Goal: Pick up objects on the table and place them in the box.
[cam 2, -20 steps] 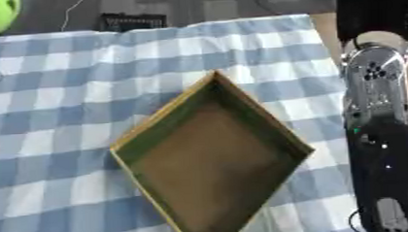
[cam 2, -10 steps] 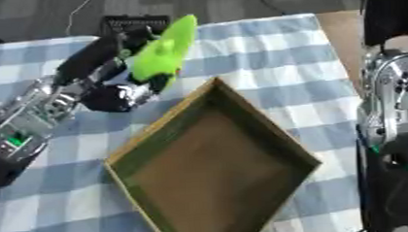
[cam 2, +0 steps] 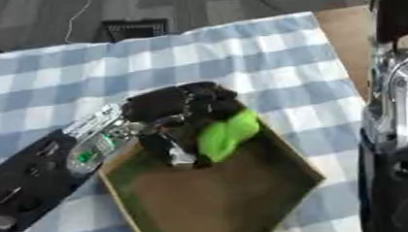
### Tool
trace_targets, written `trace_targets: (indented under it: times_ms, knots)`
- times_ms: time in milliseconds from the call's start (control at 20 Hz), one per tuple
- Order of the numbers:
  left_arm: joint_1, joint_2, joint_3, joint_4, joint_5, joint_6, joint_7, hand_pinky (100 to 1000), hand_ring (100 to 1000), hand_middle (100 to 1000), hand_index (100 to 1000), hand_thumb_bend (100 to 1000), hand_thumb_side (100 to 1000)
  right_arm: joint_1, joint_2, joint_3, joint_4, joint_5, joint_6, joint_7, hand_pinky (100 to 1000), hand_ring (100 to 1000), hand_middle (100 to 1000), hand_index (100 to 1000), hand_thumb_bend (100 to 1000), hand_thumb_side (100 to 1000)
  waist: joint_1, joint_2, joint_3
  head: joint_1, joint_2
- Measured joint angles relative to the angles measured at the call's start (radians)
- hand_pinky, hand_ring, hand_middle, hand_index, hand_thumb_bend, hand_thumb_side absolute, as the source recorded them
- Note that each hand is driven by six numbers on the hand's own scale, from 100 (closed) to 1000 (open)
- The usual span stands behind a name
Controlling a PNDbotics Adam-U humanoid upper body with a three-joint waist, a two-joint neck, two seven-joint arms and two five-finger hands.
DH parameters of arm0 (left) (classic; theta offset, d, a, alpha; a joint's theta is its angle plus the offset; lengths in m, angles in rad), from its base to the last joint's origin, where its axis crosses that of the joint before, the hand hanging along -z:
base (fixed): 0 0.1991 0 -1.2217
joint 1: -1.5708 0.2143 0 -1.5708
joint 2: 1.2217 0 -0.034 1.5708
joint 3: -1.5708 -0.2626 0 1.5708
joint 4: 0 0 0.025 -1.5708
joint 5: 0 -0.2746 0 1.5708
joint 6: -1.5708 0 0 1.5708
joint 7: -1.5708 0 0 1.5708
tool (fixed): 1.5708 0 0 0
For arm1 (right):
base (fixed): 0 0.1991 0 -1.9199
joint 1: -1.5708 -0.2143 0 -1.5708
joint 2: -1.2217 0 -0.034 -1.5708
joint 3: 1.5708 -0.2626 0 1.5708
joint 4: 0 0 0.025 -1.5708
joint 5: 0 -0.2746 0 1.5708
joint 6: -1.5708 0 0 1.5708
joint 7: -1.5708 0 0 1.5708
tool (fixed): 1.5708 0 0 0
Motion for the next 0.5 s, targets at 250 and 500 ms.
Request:
trace_targets:
  times_ms: [250, 500]
  knots:
    - [0.085, 0.035, 0.048, -0.176, -0.009, 0.043, 0.182, 591, 659, 813, 752, 100, 863, 0.000, -0.002, 0.000, 0.000, 0.003, -0.003, -0.003, 473, 402, 387, 574, 100, 785, 0.010, 0.014, 0.019, 0.003, -0.020]
    - [0.277, 0.169, 0.238, -0.527, 0.203, 0.281, 0.649, 325, 454, 630, 730, 100, 813, 0.012, -0.021, -0.005, 0.000, 0.016, -0.021, -0.001, 473, 405, 390, 577, 100, 782, -0.019, 0.014, 0.074, -0.038, -0.030]
